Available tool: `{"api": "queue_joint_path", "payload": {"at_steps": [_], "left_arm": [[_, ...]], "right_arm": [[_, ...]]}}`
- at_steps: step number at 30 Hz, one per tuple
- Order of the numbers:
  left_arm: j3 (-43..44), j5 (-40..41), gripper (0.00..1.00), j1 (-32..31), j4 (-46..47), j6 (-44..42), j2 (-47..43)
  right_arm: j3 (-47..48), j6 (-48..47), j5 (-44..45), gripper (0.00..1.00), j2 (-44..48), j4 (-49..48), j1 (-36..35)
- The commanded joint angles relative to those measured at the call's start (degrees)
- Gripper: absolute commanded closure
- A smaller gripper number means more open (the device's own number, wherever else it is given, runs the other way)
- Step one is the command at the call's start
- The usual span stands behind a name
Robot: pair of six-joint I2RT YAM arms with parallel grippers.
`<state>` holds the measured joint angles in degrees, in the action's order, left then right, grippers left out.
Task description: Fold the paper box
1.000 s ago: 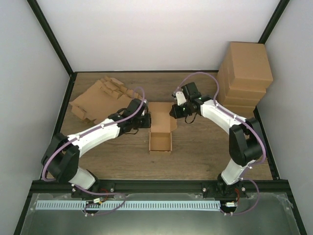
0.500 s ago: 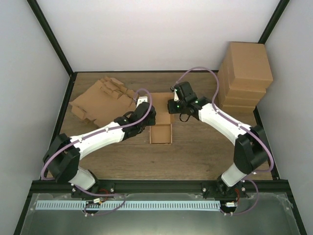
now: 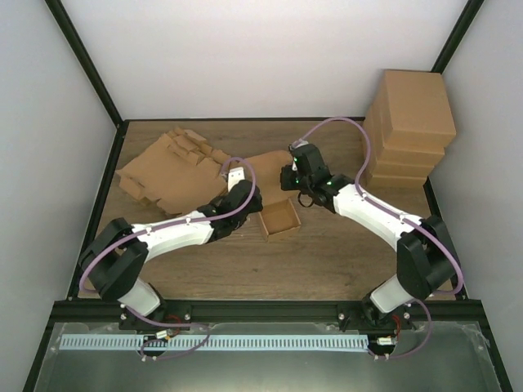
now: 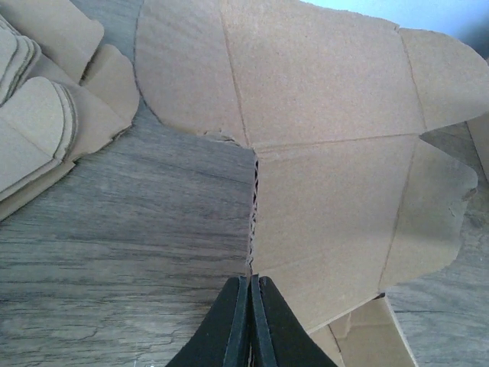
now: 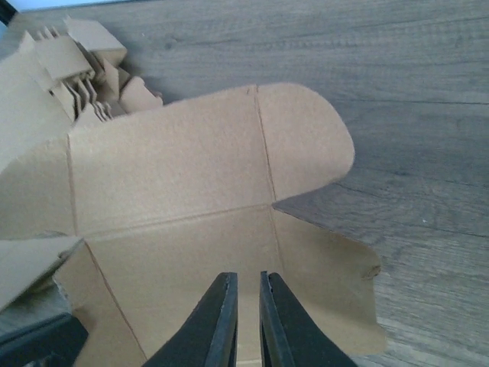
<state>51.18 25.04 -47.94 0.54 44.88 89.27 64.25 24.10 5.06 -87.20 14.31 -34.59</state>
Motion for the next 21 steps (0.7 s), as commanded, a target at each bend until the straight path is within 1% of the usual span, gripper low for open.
{"api": "queue_joint_path", "payload": {"at_steps": [1, 2, 3, 4, 6, 7, 8, 10, 12, 14, 17, 19, 21], "left_arm": [[0.0, -0.6, 0.96, -0.2, 4.0, 0.3, 1.1], [0.1, -0.4, 0.96, -0.2, 4.0, -0.3, 1.1], [0.3, -0.1, 0.96, -0.2, 4.0, -1.2, 1.0], [0.4, 0.0, 0.96, -0.1, 3.9, -1.9, 1.1], [1.3, 0.1, 0.96, 0.0, 2.9, -3.2, 1.3], [2.0, -0.1, 0.96, 0.0, 1.5, -3.5, 1.5], [2.8, -0.4, 0.96, 0.0, 0.4, -3.6, 1.8], [3.5, -1.7, 0.96, 0.2, -0.2, -4.3, 2.4], [3.1, -2.7, 0.96, 0.1, 0.6, -4.6, 2.5], [2.6, -3.1, 0.96, 0.1, 1.3, -5.3, 2.7], [3.6, -5.0, 0.96, 0.8, 0.2, -7.7, 3.9], [5.8, -6.4, 0.96, 1.9, -2.5, -7.9, 5.4], [7.0, -7.7, 0.96, 2.5, -3.4, -8.6, 6.1]], "right_arm": [[-0.7, -0.5, 0.8, 0.85, 0.8, -1.7, -0.2], [-0.7, -1.4, -1.5, 0.79, 1.2, -1.3, 0.2], [-0.7, -2.5, -5.2, 0.7, 1.5, -1.0, 1.4], [-0.6, -3.8, -11.2, 0.66, 1.5, -0.3, 3.3], [0.4, -6.2, -24.0, 0.59, 0.6, 2.0, 8.3], [0.7, -7.5, -29.0, 0.56, 0.2, 3.3, 10.6], [0.9, -9.3, -32.0, 0.53, -0.2, 4.7, 12.8], [1.0, -12.2, -34.2, 0.41, -0.7, 7.2, 14.6], [0.9, -13.6, -32.4, 0.35, -1.0, 8.8, 15.8], [0.3, -15.3, -31.5, 0.33, -0.9, 8.9, 16.8], [0.8, -19.6, -33.5, 0.3, -1.7, 8.2, 17.9], [3.6, -22.3, -34.8, 0.3, -4.3, 10.0, 18.4], [6.7, -23.2, -35.1, 0.32, -7.8, 11.8, 19.1]]}}
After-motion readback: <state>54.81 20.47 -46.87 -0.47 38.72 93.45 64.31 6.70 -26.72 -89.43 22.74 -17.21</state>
